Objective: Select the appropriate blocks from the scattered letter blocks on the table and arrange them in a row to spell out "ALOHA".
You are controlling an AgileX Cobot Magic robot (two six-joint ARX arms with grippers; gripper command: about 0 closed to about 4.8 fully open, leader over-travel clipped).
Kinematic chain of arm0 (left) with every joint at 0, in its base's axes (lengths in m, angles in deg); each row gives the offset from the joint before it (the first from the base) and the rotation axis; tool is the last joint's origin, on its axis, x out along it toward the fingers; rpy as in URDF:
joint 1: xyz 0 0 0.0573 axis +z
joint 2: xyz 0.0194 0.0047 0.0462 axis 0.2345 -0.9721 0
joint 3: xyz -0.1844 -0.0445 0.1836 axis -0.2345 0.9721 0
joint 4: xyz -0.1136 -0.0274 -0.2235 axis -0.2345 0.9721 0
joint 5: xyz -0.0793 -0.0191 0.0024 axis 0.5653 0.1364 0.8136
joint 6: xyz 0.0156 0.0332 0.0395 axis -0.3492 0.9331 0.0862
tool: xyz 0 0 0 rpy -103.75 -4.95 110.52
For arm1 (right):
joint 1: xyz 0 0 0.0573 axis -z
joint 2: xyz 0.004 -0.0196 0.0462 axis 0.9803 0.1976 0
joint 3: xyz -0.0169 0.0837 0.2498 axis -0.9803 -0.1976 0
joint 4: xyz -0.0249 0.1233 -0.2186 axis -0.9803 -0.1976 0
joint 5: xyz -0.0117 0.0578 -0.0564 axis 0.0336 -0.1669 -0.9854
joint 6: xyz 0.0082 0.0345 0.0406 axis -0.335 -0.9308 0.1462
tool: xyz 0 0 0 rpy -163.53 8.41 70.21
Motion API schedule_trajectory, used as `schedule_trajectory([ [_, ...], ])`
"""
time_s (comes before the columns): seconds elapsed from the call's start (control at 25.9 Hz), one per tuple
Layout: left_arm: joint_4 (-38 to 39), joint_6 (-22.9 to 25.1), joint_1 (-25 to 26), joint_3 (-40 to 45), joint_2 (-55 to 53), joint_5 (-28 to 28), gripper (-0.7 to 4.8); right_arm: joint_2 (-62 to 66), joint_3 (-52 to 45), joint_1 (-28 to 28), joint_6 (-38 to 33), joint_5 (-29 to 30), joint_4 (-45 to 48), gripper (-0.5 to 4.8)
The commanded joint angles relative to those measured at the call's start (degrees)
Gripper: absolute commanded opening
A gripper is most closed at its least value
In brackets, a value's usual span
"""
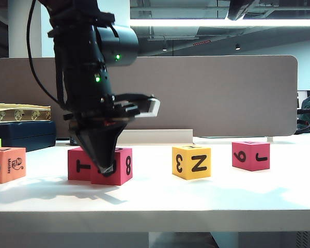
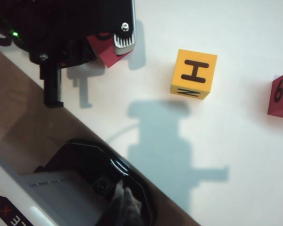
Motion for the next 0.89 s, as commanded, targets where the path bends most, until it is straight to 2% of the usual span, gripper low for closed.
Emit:
schedule_trajectory([
  [0.04, -1.9, 0.3, 0.1, -0.2, -0.7, -1.3, -0.06, -0.1, 0.3, 0.0, 0.0, 0.0, 0.7, -0.05],
  [0.23, -4.5, 0.3, 0.1, -0.2, -0.9, -1.5, -0.06, -0.1, 0.3, 0.0, 0.0, -0.2, 0.7, -0.05],
  [0.39, -4.9, 0.5, 0.3, -0.2, -0.9, -4.0, -0.06, -0.1, 0.3, 0.0, 0.0, -0.2, 0.7, -0.05],
  [0.66, -5.6, 0.5, 0.3, -0.3, -0.8, -3.4, -0.06, -0.1, 0.3, 0.0, 0.0, -0.2, 0.7, -0.05],
  [0.89, 3.9, 1.0, -0.2, -4.9, 0.1, -2.9, -0.06, -0.1, 0.3, 0.0, 0.0, -0.6, 1.1, -0.05],
])
